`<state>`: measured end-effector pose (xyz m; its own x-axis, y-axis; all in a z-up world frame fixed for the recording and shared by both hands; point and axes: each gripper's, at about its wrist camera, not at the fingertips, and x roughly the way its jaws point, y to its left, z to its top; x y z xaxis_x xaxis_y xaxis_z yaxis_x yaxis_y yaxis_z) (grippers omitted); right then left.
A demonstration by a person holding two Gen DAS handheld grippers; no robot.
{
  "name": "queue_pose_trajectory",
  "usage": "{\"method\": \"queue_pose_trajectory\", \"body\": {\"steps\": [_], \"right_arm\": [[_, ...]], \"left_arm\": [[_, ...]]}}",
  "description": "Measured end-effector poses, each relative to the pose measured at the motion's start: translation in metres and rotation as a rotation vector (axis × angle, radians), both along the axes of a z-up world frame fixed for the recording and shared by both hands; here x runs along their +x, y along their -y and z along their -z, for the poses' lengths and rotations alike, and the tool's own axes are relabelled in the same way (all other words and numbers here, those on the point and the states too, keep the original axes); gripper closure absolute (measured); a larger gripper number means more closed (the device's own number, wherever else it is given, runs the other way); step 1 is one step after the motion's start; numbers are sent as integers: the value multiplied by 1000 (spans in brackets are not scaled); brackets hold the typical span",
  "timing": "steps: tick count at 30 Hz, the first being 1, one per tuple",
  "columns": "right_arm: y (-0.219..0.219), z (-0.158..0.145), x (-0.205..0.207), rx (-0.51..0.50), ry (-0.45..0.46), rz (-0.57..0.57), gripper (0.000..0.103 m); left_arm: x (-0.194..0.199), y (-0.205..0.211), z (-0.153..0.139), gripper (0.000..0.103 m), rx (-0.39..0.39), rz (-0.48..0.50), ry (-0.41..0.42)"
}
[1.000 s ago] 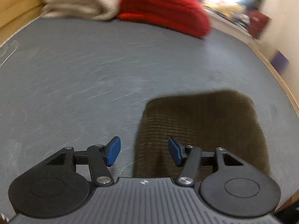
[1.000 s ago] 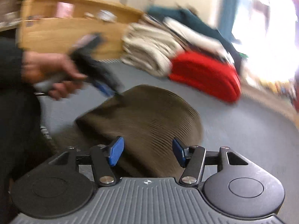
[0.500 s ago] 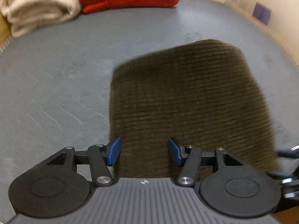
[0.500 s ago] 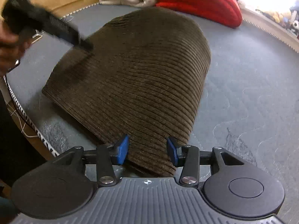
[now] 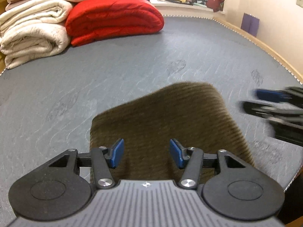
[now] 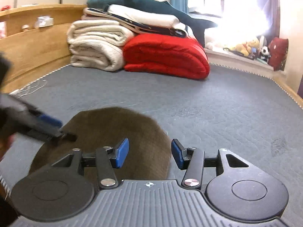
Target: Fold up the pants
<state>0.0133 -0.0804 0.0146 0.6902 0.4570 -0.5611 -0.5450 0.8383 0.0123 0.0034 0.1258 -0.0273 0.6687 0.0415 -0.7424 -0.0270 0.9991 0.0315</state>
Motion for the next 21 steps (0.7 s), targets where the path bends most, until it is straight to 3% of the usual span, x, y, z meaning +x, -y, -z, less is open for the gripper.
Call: {"method": "queue_pose_trajectory", "body": {"steps": [3, 6, 8, 11, 13, 16, 18, 19, 21], "right_arm": [[-34, 35, 45, -130, -145, 19, 51], [-41, 67, 74, -233, -266, 103, 50], [-35, 78, 85, -222, -308, 132, 50], [-27, 81, 91, -205, -340, 135, 43], [-22, 72, 94, -186, -343, 126, 43], [-8, 37, 76, -124, -264, 179, 48], [4, 25, 50, -38, -261, 132, 48], [11, 24, 37, -3, -284, 106, 48], [21, 35, 12, 1, -350, 57, 49]], "left_arm": [[1, 0, -1, 44, 4, -1, -10], [1, 0, 1, 44, 4, 23, -28], [4, -2, 11, 43, -9, 54, -84], [12, -5, 45, 42, 37, 69, -278], [9, 0, 48, 42, 94, 102, -279], [3, -7, 34, 42, 37, 72, -220], [-3, -16, 24, 42, -12, 45, -166], [-4, -18, 25, 42, -21, 35, -166], [-1, -21, 40, 43, 19, 13, -246]]}}
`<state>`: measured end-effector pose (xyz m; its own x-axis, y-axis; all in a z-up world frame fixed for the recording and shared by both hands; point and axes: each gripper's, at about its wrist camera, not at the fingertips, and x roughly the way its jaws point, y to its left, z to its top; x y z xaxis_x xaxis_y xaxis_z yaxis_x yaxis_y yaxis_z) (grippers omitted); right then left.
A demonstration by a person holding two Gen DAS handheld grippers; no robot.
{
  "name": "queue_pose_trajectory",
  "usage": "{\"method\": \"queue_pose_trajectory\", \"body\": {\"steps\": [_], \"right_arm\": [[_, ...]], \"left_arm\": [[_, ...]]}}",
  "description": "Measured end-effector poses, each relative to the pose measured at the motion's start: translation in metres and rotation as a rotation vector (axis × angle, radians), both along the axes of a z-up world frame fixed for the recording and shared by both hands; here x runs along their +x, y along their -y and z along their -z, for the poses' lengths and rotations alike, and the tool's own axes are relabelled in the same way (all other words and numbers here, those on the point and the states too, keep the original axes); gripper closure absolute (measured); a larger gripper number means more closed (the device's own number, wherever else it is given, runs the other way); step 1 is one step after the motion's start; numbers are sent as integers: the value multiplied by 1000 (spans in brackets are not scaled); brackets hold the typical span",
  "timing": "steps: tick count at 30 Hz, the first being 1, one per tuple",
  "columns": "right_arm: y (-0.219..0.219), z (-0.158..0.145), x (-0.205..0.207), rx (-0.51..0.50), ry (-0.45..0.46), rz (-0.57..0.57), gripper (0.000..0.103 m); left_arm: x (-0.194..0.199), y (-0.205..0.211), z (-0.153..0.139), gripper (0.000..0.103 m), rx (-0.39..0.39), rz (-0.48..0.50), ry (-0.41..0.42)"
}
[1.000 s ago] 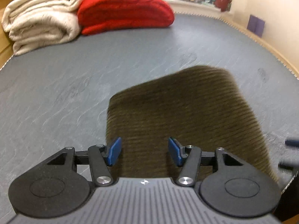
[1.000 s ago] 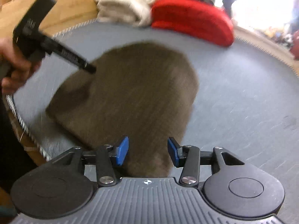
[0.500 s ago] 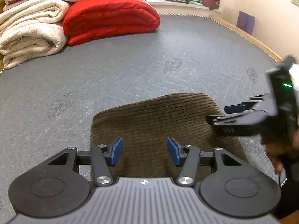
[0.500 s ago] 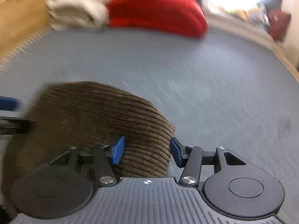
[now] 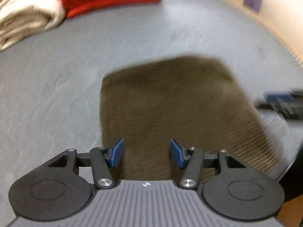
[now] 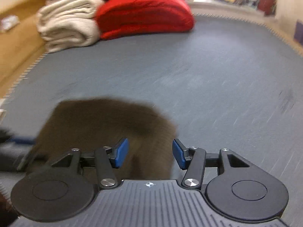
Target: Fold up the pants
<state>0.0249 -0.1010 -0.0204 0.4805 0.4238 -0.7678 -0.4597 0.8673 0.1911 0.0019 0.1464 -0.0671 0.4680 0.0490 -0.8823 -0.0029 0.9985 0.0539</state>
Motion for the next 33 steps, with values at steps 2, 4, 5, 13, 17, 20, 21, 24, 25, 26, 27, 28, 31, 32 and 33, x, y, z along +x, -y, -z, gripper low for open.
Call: {"method": "queue_pose_trajectory", "body": {"steps": [2, 4, 5, 13, 17, 20, 21, 24, 25, 26, 27, 28, 31, 32, 33], "right_arm": [[1, 32, -24, -119, -71, -55, 46], [11, 41, -42, -114, -68, -26, 46], [13, 37, -44, -99, -66, 2, 46], [26, 40, -53, -107, -45, -22, 44], [48, 18, -50, -8, 28, 44, 43], [54, 14, -43, 28, 65, 70, 29], [55, 16, -39, 33, 62, 85, 27], [60, 27, -27, 70, 8, 115, 26], [60, 29, -24, 85, -14, 124, 26], [60, 29, -18, 97, -35, 131, 26], [59, 31, -14, 106, -49, 135, 26], [58, 32, -11, 116, -63, 140, 26], [46, 41, -2, 130, -101, 147, 25], [45, 44, 0, 138, -117, 146, 23], [44, 48, 4, 145, -135, 149, 21]], "left_arm": [[-2, 12, 10, 42, 95, 50, -41], [-4, 19, 4, 41, 114, 46, -20], [-6, 19, -2, 41, 93, 19, 0], [-7, 29, 5, 24, 144, 16, -52], [-17, 21, -21, 19, 68, -70, 96], [-19, 9, -25, 16, 56, -160, 149], [-19, 5, -22, 16, 37, -176, 128], [-11, 1, -15, 16, -7, -194, 76], [-10, -1, -14, 16, -8, -198, 69], [-9, -3, -13, 15, -13, -204, 61], [-7, -3, -12, 15, -21, -213, 55], [-7, -5, -14, 15, -35, -226, 49], [-3, -12, -7, 11, -75, -266, 12], [-1, -14, -4, 5, -80, -281, -4], [2, -18, 1, 2, -79, -288, -9]]}}
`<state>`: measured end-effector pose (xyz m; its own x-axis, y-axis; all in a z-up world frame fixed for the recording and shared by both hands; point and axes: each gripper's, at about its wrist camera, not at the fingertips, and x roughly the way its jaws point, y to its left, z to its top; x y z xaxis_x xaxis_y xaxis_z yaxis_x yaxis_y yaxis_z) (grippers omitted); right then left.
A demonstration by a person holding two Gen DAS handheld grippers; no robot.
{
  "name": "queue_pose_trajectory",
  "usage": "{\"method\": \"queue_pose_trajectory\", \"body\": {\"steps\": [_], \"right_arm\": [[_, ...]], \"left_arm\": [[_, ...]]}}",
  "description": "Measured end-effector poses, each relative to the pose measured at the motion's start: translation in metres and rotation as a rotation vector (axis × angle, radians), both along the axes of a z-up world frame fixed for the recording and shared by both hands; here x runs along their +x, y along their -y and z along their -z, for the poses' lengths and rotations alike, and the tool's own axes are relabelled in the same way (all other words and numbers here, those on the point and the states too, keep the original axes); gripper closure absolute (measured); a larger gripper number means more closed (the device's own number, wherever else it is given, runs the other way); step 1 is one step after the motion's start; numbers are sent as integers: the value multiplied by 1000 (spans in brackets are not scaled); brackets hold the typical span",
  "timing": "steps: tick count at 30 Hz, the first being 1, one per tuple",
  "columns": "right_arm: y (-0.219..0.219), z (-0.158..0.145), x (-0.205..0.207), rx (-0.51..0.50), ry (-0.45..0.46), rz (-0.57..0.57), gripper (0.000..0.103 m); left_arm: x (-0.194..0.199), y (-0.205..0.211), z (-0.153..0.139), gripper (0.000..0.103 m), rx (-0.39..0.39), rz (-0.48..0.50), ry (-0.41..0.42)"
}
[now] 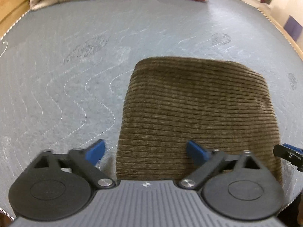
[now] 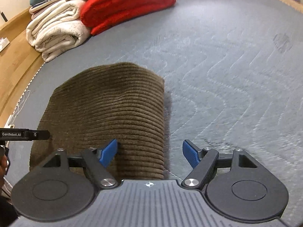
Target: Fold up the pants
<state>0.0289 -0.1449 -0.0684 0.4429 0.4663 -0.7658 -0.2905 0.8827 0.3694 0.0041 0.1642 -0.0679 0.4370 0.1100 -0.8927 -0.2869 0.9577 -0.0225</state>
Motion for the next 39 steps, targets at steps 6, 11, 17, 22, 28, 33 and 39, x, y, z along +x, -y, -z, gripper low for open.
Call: {"method": "queue_pose_trajectory", "body": {"steps": [6, 11, 17, 22, 28, 33, 39], "right_arm": [[-5, 6, 21, 71, -68, -26, 16], [-7, 15, 41, 143, -165, -70, 15], [-11, 40, 51, 226, -299, -44, 8], [-25, 40, 48, 203, -258, -101, 7], [-26, 33, 44, 231, -205, -107, 38], [-19, 21, 42, 264, -172, -114, 57], [-8, -8, 50, 300, -101, -118, 62]], "left_arm": [[9, -17, 21, 0, -150, -9, -31], [11, -30, 32, 0, -267, -5, -29], [16, -34, 46, 0, -332, 8, -21], [20, -36, 54, 0, -345, 10, -26], [35, -34, 58, 3, -329, 40, -19], [40, -29, 43, 23, -293, 74, -1], [49, -24, 21, 49, -312, 104, 68]]}}
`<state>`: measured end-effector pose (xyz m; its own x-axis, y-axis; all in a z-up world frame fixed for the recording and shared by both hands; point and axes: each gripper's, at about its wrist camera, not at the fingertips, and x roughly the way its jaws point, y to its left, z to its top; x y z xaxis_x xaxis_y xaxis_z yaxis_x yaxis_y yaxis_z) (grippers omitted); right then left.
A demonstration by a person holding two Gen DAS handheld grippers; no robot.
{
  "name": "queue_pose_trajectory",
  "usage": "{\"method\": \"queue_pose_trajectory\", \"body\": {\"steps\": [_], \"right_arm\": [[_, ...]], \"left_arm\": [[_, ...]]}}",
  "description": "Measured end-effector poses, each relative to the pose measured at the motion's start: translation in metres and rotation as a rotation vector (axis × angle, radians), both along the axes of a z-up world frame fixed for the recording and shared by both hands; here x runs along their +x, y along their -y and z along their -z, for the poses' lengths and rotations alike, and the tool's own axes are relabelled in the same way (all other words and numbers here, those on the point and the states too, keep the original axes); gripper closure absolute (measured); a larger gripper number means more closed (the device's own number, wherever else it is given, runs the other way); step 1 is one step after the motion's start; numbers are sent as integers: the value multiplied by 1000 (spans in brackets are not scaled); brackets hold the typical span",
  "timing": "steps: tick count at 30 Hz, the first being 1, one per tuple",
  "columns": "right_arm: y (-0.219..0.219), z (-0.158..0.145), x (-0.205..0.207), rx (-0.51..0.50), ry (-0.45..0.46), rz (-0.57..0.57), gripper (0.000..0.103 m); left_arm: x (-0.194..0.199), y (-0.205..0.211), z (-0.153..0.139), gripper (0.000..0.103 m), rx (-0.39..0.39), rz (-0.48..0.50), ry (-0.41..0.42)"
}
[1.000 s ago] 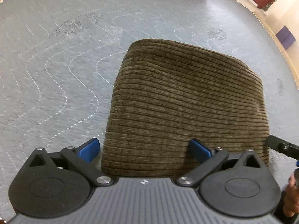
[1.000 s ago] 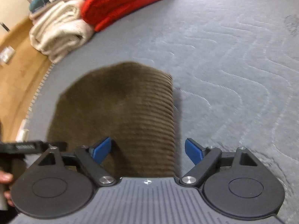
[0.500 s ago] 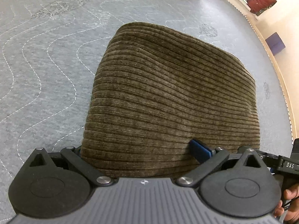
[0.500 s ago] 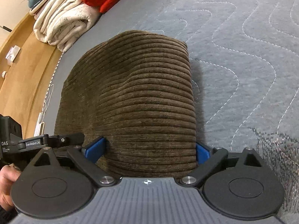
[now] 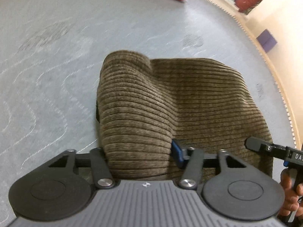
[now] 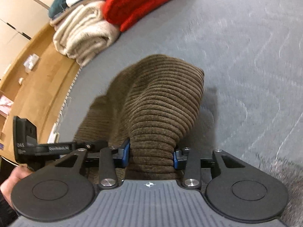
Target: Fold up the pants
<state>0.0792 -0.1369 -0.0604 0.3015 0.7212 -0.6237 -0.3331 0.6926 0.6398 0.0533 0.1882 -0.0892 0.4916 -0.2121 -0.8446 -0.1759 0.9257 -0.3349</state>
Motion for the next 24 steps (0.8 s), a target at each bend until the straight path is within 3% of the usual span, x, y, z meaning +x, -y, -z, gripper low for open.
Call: {"method": "queue_pose_trajectory", "body": {"steps": [3, 10, 11, 13, 14, 15, 16, 17, 18, 21, 23, 24], "right_arm": [[14, -20, 14, -14, 68, 3, 62], [68, -66, 62, -20, 257, 7, 63], [74, -70, 69, -14, 282, 11, 63], [89, -71, 83, -11, 309, 33, 60], [97, -67, 91, -34, 303, 59, 53], [103, -59, 101, -81, 280, 112, 49], [110, -49, 110, -154, 244, 196, 44], [119, -39, 116, -231, 211, 293, 45], [127, -33, 117, -277, 195, 352, 45], [138, -29, 116, -296, 164, 352, 45], [126, -36, 107, -298, 224, 265, 45], [119, -37, 103, -315, 249, 209, 46]], "left_arm": [[19, 19, -11, 55, -22, 21, 68], [66, 61, -42, 55, -49, 57, 282], [72, 63, -45, 54, -74, 53, 302], [86, 59, -41, 43, -126, 34, 296], [94, 56, -35, 28, -107, 10, 272], [99, 51, -31, 25, -7, -68, 243], [102, 48, -29, 25, 97, -131, 225], [104, 45, -30, 28, 178, -168, 213], [104, 42, -33, 34, 184, -174, 223], [97, 59, -48, 41, 109, -62, 310], [96, 86, -48, 42, 147, 92, 342], [96, 103, -40, 42, 172, 158, 311]]}}
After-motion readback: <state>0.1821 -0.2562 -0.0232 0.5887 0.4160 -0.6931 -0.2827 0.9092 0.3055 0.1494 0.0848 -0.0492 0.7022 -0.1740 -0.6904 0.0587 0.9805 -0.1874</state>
